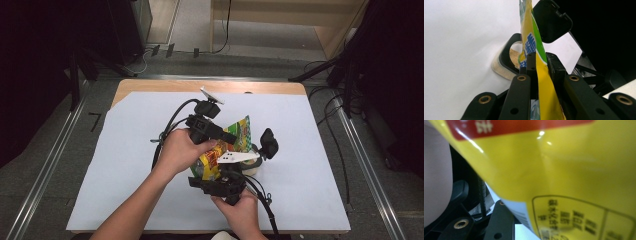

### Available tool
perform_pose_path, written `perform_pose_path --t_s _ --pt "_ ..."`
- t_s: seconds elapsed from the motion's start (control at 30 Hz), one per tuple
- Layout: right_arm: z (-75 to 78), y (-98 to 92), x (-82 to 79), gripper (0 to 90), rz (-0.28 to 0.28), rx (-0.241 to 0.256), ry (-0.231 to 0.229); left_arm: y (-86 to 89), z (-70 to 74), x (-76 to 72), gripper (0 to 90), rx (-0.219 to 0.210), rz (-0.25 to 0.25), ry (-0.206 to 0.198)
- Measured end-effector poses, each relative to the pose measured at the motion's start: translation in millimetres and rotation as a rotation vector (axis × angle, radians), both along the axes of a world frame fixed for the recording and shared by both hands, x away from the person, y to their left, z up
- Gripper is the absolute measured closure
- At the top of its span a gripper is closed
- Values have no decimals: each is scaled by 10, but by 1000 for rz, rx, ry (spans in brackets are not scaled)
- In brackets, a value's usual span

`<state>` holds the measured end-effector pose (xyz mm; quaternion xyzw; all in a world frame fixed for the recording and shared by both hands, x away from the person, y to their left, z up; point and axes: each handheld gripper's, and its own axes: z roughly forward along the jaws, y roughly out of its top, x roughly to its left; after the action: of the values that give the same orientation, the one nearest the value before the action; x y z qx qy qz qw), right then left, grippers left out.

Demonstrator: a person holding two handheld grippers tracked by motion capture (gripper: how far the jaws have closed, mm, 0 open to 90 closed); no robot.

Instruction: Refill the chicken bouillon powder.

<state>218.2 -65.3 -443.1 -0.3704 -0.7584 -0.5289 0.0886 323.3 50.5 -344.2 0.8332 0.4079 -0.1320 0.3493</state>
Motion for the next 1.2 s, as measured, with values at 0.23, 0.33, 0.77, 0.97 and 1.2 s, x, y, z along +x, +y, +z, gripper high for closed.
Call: perform_pose_path --t_s 0.23,0.33,0.77,0.97,1.2 --pt "29 -16 -34 670 -22 -11 -26 1 44 -41 825 -32 1 -23" --pt "37 -20 -49 666 -15 1 -36 8 21 -36 827 -15 13 -26" --pt "-21 -24 -13 674 -4 -4 -1 8 -17 -38 823 -26 12 -20" --pt "-15 -31 -1 679 -1 28 23 -8 5 -46 821 -16 15 -20" --pt "-22 -38 2 682 0 57 41 -15 18 -59 805 -17 6 -26"
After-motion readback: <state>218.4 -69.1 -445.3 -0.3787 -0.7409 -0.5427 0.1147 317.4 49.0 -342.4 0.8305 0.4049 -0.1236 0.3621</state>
